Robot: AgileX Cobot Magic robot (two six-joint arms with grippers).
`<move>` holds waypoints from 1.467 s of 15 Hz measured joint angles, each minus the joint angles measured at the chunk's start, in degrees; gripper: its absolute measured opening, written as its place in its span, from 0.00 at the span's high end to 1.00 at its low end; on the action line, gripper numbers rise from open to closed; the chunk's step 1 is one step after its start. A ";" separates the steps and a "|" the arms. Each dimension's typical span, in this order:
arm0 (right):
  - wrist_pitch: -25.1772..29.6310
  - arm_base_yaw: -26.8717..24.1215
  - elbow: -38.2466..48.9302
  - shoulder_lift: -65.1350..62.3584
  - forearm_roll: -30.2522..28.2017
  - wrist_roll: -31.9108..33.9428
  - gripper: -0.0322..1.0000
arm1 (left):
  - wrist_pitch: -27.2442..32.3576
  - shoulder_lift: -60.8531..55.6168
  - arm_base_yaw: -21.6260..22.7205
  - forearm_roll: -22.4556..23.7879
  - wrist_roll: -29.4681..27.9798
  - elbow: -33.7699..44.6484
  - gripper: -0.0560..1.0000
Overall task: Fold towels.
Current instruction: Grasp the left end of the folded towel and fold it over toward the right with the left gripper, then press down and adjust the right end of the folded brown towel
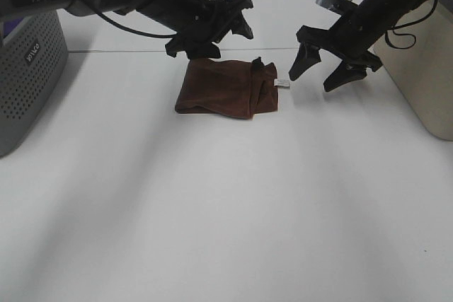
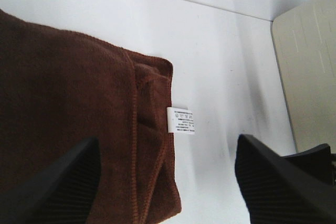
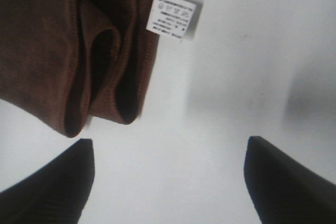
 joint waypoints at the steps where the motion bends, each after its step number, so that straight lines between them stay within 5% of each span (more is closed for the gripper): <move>1: 0.86 0.00 0.00 0.00 3.21 -1.55 0.23 | 1.03 -1.09 1.20 0.69 1.32 0.00 0.31; 5: 5.10 0.17 0.00 0.00 24.87 -13.12 0.23 | 7.91 -4.41 7.22 5.73 2.98 -0.17 0.31; 7: 3.72 2.06 0.00 0.00 31.00 -17.65 0.23 | 11.06 -4.47 7.96 9.22 2.98 -0.29 0.31; 12: -5.44 6.76 0.00 4.70 36.61 -20.86 0.23 | 15.81 -4.47 7.96 14.09 3.04 -0.29 0.31; 16: -5.50 6.65 -2.64 10.49 40.39 -22.40 0.23 | 17.76 -4.53 7.96 14.50 3.04 -0.29 0.31; 22: -7.45 2.75 -3.21 12.20 32.09 -15.18 0.23 | 19.31 -4.58 7.96 14.50 3.04 -0.29 0.31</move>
